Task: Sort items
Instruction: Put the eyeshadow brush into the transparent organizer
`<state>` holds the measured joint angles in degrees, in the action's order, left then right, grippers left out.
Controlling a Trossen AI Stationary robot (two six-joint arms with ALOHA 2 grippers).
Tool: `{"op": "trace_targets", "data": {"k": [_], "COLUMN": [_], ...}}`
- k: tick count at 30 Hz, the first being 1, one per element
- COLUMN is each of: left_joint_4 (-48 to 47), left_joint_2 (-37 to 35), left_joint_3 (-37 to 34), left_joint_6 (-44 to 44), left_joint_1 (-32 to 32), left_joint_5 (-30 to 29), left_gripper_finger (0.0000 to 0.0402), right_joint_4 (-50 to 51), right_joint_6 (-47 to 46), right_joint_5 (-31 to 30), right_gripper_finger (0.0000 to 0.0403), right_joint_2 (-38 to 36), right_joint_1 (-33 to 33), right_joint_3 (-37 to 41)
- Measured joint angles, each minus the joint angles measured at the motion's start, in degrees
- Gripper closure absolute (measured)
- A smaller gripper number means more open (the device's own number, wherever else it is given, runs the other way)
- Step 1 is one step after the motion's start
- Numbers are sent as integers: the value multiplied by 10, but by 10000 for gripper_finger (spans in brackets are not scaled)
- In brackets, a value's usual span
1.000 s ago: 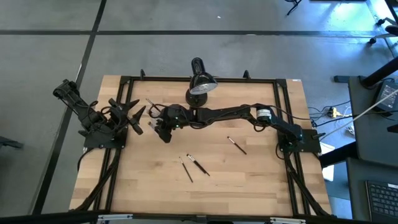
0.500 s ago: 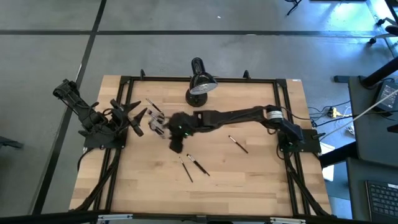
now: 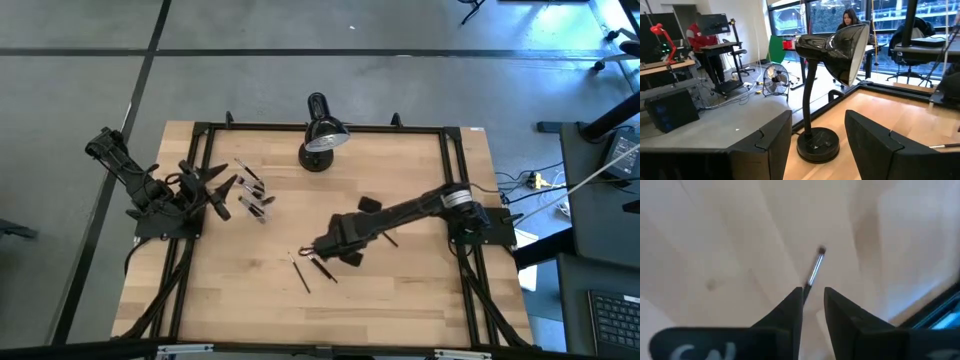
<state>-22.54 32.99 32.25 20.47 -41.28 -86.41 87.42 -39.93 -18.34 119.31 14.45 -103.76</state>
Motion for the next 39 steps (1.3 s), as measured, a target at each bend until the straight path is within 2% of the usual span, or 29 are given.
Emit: {"op": "trace_targets", "data": {"k": [10, 12, 19, 22, 31, 37, 39], "left_joint_4": [0, 0, 0, 0, 0, 0, 0], "left_joint_2": [0, 0, 0, 0, 2, 2, 2], "left_joint_3": [0, 0, 0, 0, 0, 0, 0], "left_joint_6": [0, 0, 0, 1, 3, 3, 4], "left_joint_1": [0, 0, 0, 0, 0, 0, 0], "left_joint_5": [17, 15, 5, 5, 5, 5, 5], "left_gripper_finger": [222, 222, 222, 222, 222, 222, 222], "right_joint_4": [-252, -303, -372, -423, -432, -445, -454], "right_joint_6": [40, 42, 60, 62, 57, 42, 41], "right_joint_5": [145, 157, 177, 202, 210, 203, 197], "right_gripper_finger": [324, 324, 324, 324, 329, 384, 392], "right_joint_2": [-139, -158, -172, -173, -174, -174, -174], "right_joint_1": [-83, -99, -130, -131, -131, -130, -127], "right_joint_3": [272, 312, 409, 433, 438, 438, 437]}}
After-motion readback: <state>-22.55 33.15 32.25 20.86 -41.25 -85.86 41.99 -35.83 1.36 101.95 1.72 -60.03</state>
